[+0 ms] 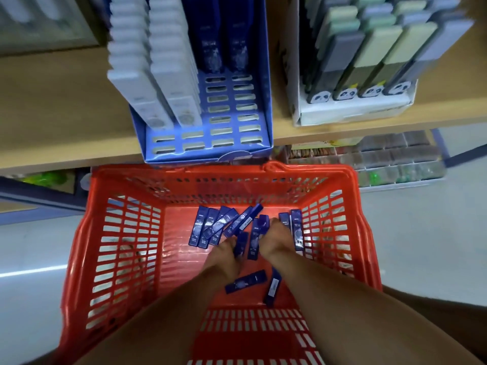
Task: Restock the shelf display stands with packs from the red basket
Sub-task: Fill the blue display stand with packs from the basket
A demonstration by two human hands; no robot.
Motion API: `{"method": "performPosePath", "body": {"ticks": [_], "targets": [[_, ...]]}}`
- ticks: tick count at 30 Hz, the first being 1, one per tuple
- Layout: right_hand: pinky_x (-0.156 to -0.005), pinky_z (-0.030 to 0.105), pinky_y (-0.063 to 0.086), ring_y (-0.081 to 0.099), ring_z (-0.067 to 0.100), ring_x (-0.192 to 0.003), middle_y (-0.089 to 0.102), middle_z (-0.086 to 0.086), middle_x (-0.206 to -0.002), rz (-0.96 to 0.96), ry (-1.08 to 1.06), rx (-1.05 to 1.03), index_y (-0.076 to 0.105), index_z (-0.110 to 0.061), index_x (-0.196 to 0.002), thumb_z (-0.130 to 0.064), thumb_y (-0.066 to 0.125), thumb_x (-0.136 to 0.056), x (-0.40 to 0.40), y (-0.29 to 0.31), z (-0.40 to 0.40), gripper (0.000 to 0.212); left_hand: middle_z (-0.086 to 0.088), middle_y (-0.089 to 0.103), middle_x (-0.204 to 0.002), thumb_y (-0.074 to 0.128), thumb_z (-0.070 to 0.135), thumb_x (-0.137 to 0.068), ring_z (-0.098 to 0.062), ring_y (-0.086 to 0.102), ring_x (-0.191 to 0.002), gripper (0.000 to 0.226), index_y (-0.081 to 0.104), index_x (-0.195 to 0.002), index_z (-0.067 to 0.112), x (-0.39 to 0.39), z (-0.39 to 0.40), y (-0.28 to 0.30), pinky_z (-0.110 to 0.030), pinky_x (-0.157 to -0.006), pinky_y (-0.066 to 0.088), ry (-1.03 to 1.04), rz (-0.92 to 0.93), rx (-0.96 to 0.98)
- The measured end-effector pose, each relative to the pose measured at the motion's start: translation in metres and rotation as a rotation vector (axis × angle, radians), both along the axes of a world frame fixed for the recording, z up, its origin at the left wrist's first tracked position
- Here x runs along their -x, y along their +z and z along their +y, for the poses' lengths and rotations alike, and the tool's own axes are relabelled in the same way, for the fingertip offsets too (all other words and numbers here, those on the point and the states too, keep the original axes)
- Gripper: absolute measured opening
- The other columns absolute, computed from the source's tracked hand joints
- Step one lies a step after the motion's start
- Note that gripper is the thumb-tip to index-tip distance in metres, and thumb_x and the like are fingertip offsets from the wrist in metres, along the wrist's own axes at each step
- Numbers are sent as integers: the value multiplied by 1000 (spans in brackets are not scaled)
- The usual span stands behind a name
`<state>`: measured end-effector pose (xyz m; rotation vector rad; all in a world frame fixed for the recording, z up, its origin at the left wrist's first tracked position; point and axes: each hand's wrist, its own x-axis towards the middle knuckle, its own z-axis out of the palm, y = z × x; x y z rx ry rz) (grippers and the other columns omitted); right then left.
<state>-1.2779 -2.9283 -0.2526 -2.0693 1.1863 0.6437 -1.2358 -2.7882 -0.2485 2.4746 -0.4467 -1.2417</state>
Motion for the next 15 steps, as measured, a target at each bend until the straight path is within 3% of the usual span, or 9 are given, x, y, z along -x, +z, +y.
{"method": "performPosePath", "body": {"ticks": [2,7,12,15], "targets": [[-87,38,51,61,35,-113,64,13,-119,-30,140,5,53,-10,-122,-10,55,-92,-1,22,1,31,-3,67,-98,67,17,-89,-20,61,-88,14,56,-97,21,-11,11,15,-20,-70,40,-40,27,-18],[-92,38,47,57,35,-117,60,13,-126,3,681,-84,54,-14,-127,-28,56,-96,-8,90,1,34,2,63,-77,78,8,-77,-14,60,-80,33,52,-67,25,-50,27,77,-25,-65,45,-256,65,-38],[-82,32,53,66,29,-102,70,13,-108,84,1092,94,68,-7,-107,-19,60,-91,-25,188,-3,22,-12,70,-96,78,19,-81,-24,59,-81,21,62,-92,11,-71,24,174,-27,-64,37,-474,-107,-78],[-66,26,48,63,25,-86,70,7,-98,48,1209,174,68,-10,-105,-16,68,-87,-31,258,-9,20,-8,67,-89,81,23,-80,-21,55,-76,27,56,-89,15,-75,17,232,-30,-62,37,-553,-181,-1]]}}
